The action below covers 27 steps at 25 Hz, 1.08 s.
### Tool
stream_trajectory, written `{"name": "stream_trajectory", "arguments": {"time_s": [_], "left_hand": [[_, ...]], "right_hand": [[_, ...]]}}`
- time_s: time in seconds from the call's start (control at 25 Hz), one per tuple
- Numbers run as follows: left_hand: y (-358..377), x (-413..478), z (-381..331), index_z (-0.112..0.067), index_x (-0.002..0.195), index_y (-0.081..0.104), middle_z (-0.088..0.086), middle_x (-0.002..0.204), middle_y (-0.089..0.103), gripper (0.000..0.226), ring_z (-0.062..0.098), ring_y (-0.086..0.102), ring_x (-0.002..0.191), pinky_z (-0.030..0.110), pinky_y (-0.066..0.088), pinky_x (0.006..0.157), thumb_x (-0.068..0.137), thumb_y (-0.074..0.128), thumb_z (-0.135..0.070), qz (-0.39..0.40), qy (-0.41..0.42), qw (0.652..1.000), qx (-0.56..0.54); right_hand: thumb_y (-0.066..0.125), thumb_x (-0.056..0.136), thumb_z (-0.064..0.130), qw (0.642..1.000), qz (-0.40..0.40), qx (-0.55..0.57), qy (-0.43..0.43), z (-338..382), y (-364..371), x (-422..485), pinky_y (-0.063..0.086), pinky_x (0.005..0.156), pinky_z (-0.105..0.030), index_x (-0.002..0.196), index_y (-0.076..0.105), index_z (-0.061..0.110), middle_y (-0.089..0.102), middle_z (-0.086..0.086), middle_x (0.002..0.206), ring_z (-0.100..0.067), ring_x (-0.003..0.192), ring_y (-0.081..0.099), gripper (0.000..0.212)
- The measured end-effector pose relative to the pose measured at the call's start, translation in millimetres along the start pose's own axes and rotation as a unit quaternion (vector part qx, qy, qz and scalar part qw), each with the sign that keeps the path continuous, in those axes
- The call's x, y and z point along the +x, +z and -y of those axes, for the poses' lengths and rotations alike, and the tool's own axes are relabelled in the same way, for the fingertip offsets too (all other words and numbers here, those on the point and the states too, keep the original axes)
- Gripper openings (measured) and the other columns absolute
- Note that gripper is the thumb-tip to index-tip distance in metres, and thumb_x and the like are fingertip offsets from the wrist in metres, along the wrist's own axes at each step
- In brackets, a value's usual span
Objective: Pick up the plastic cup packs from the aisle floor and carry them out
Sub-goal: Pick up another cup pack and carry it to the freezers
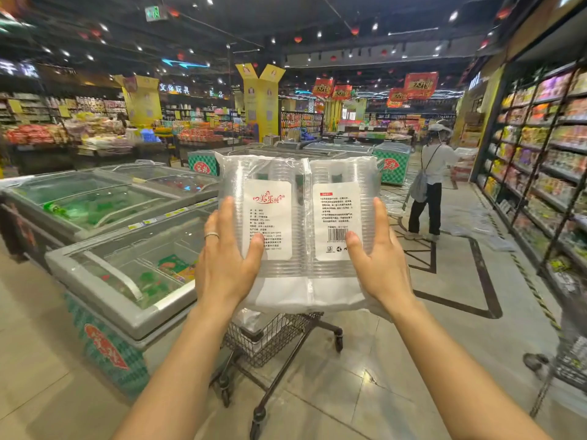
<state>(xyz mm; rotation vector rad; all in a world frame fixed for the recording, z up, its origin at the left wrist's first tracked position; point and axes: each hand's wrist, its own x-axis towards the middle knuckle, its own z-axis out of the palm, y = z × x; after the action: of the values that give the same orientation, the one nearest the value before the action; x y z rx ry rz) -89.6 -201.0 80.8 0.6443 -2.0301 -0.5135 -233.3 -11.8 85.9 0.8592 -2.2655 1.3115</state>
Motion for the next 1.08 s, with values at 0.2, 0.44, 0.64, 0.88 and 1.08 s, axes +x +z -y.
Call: {"name": "stream_trajectory", "arguments": {"time_s": [0.2, 0.44, 0.64, 0.88, 1.08], "left_hand": [[59, 79, 50, -0.034, 0.156, 0.007, 0.008, 0.162, 0.016, 0.074, 0.03, 0.034, 0.14, 0.048, 0.037, 0.103, 0.094, 0.046, -0.05, 0.001, -0.023, 1.0, 0.002], [112, 138, 101, -0.038, 0.155, 0.002, 0.003, 0.163, 0.014, 0.077, 0.029, 0.033, 0.141, 0.048, 0.036, 0.105, 0.096, 0.05, -0.048, 0.008, -0.053, 0.998, 0.022], [165, 181, 151, -0.036, 0.155, 0.002, 0.0, 0.162, 0.015, 0.078, 0.03, 0.037, 0.138, 0.047, 0.039, 0.103, 0.096, 0.051, -0.049, -0.004, -0.093, 0.995, 0.048], [253, 228, 219, -0.036, 0.155, 0.004, 0.004, 0.161, 0.014, 0.077, 0.029, 0.033, 0.14, 0.045, 0.034, 0.106, 0.096, 0.05, -0.051, -0.027, -0.184, 0.977, 0.107], [331, 269, 263, -0.039, 0.155, 0.005, 0.006, 0.16, 0.017, 0.079, 0.028, 0.029, 0.142, 0.044, 0.034, 0.106, 0.094, 0.054, -0.048, -0.046, -0.285, 0.946, 0.15]], "right_hand": [[0.046, 0.096, 0.049, 1.0, 0.015, 0.0, 0.001, -22, 80, 87, 0.045, 0.092, -0.043, 0.153, 0.003, 0.043, 0.04, -0.004, 0.148, -0.027, 0.124, 0.049, 0.072], [0.049, 0.097, 0.042, 0.997, 0.06, 0.049, 0.0, -47, 159, 162, 0.029, 0.098, -0.03, 0.155, 0.007, 0.04, 0.03, -0.001, 0.155, -0.018, 0.136, 0.034, 0.071], [0.049, 0.098, 0.04, 0.991, 0.11, 0.066, -0.03, -81, 242, 222, 0.024, 0.1, -0.028, 0.156, 0.009, 0.035, 0.027, 0.001, 0.156, -0.009, 0.134, 0.031, 0.07], [0.047, 0.099, 0.038, 0.974, 0.198, 0.073, -0.079, -148, 373, 306, 0.022, 0.114, -0.037, 0.157, 0.01, 0.027, 0.02, 0.002, 0.161, -0.017, 0.146, 0.021, 0.069], [0.046, 0.1, 0.035, 0.941, 0.311, 0.095, -0.096, -199, 480, 375, 0.026, 0.11, -0.036, 0.156, 0.01, 0.027, 0.023, 0.003, 0.16, -0.02, 0.145, 0.023, 0.066]]}}
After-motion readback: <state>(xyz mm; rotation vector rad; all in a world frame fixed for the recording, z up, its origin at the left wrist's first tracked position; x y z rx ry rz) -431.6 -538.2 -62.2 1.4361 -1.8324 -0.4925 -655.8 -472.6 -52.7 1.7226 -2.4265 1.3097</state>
